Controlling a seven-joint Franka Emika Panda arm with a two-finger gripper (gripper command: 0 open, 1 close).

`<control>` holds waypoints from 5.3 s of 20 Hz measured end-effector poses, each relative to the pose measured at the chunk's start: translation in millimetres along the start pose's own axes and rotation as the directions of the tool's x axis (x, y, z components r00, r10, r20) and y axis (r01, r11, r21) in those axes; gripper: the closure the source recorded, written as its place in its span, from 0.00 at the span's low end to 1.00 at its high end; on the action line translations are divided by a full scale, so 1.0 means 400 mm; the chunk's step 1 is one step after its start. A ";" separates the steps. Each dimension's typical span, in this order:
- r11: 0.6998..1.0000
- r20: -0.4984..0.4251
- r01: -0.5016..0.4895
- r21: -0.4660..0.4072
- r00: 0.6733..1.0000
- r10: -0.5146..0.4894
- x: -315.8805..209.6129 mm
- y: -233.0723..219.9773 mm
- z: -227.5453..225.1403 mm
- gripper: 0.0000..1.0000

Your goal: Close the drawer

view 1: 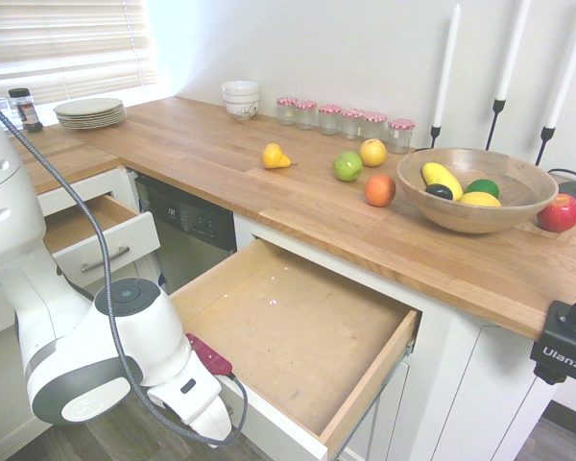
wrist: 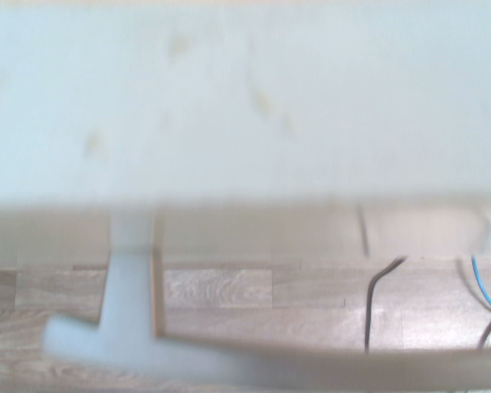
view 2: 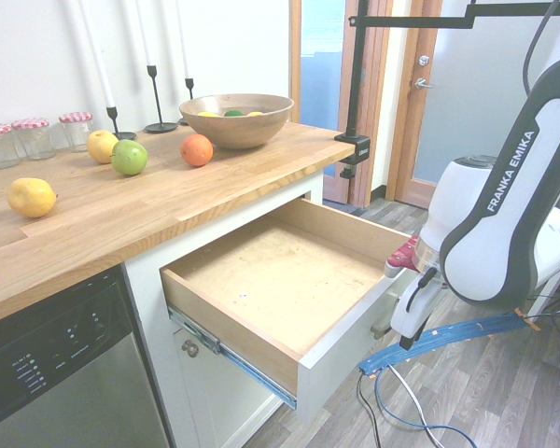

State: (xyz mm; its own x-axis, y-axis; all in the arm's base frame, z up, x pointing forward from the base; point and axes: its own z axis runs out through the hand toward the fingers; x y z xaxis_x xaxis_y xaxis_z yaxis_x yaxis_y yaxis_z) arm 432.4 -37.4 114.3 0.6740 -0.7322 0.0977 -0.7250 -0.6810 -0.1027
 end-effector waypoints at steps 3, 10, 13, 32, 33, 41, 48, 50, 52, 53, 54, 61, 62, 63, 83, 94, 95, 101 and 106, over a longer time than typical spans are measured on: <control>1.000 -0.005 0.000 0.008 1.000 0.000 0.005 -0.010 0.001 1.00; 0.999 -0.050 -0.019 0.046 0.999 0.021 0.013 -0.025 0.003 1.00; 0.998 -0.077 -0.020 0.063 0.997 0.025 0.021 -0.033 0.002 1.00; 0.988 -0.167 -0.025 0.152 0.985 0.051 0.144 -0.257 0.005 1.00; 0.987 -0.170 -0.026 0.156 0.984 0.053 0.153 -0.269 0.004 1.00; 0.986 -0.168 -0.051 0.160 0.983 0.078 0.253 -0.357 0.027 1.00; 0.984 -0.156 -0.069 0.162 0.983 0.094 0.359 -0.458 0.051 1.00; 0.984 -0.156 -0.075 0.161 0.983 0.101 0.389 -0.481 0.054 1.00; 0.984 -0.161 -0.079 0.162 0.981 0.105 0.415 -0.500 0.055 1.00; 0.983 -0.163 -0.080 0.163 0.981 0.107 0.426 -0.509 0.055 1.00; 0.983 -0.164 -0.081 0.163 0.981 0.108 0.437 -0.517 0.056 1.00; 0.984 -0.161 -0.086 0.155 0.981 0.111 0.483 -0.562 0.067 1.00; 0.985 -0.160 -0.086 0.152 0.981 0.110 0.484 -0.564 0.070 1.00; 0.985 -0.160 -0.086 0.150 0.981 0.110 0.484 -0.565 0.073 1.00; 0.980 -0.197 -0.068 0.189 0.975 0.106 0.498 -0.600 0.037 1.00; 0.994 -0.025 -0.106 0.040 0.994 0.107 0.450 -0.545 0.071 1.00; 0.994 0.003 -0.112 0.017 0.994 0.112 0.443 -0.530 0.055 1.00; 0.992 0.077 -0.094 -0.084 0.992 0.100 0.397 -0.427 -0.132 1.00; 0.991 0.086 -0.070 -0.113 0.993 0.080 0.328 -0.316 -0.270 1.00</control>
State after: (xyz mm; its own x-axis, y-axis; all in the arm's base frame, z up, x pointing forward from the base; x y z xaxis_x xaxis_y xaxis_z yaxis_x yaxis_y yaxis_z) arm 597.1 -47.3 247.2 0.6238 -0.7816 0.0038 -0.7816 -0.6238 0.0030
